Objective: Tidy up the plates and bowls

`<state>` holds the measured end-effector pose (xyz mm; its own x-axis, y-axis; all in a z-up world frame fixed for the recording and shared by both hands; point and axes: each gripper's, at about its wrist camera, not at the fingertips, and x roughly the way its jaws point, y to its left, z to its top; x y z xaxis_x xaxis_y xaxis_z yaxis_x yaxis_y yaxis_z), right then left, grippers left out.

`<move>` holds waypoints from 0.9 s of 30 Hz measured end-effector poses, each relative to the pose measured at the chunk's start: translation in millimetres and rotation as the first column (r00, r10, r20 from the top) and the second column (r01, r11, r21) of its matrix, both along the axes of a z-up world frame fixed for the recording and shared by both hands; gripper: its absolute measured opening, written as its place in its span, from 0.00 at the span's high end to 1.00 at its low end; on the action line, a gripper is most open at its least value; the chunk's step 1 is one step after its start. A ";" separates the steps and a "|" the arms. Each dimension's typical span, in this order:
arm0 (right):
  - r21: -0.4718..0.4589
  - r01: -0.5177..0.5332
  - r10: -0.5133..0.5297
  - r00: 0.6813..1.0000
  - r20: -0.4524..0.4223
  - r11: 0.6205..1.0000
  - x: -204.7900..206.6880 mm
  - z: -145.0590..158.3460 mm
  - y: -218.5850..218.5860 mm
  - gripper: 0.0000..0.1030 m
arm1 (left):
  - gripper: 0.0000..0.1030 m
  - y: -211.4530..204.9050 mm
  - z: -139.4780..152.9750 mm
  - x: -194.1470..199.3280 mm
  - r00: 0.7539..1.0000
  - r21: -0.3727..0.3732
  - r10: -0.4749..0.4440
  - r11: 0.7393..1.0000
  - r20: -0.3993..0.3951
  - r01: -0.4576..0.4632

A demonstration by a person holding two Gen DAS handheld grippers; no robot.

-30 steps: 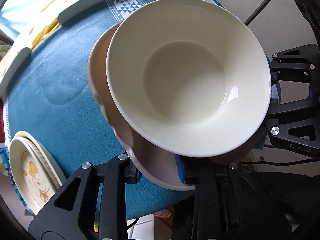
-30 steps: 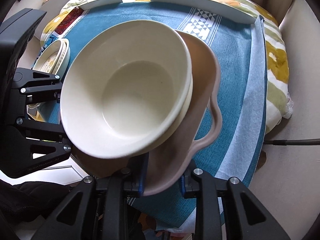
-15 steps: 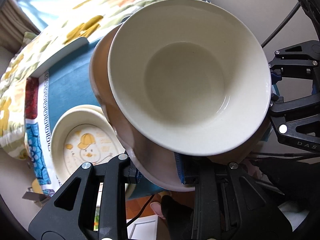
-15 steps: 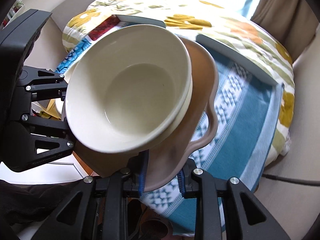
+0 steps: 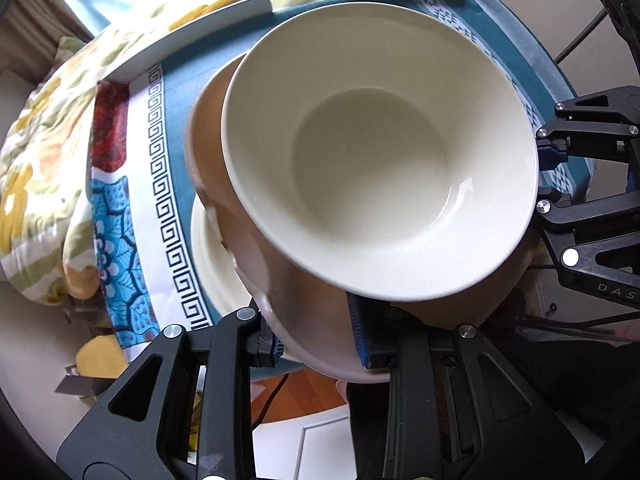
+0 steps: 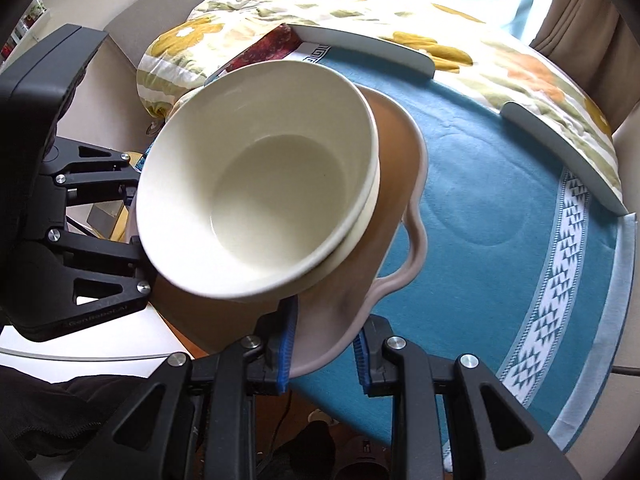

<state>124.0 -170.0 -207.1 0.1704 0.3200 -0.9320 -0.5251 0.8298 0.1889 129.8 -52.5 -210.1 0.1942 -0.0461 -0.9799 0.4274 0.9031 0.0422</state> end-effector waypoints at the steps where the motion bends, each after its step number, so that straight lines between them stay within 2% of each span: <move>1: 0.003 0.006 -0.006 1.000 -0.009 1.000 -0.8 -2.1 7.6 0.77 | 0.77 7.6 -2.4 -0.4 1.000 -0.002 -0.001 1.000 -0.005 0.001; 8: -0.008 0.057 -0.057 0.998 -0.040 0.998 -4.6 -12.7 31.9 0.77 | 0.77 32.9 -14.0 1.6 0.999 -0.043 -0.022 0.999 -0.026 0.021; 14: -0.020 0.094 -0.094 0.995 -0.016 0.995 -7.7 -15.5 32.7 0.77 | 0.77 37.2 -22.2 5.2 0.999 -0.075 -0.035 0.997 -0.016 0.034; 21: -0.038 0.117 -0.117 0.993 0.004 0.992 -11.4 -17.7 32.6 0.77 | 0.77 34.5 -24.1 3.6 0.999 -0.061 -0.047 0.997 0.004 0.047; 27: -0.045 0.138 -0.138 0.990 -0.007 0.989 -8.4 -17.1 32.5 0.77 | 0.77 34.5 -26.4 9.7 0.999 -0.071 -0.023 0.997 -0.038 0.021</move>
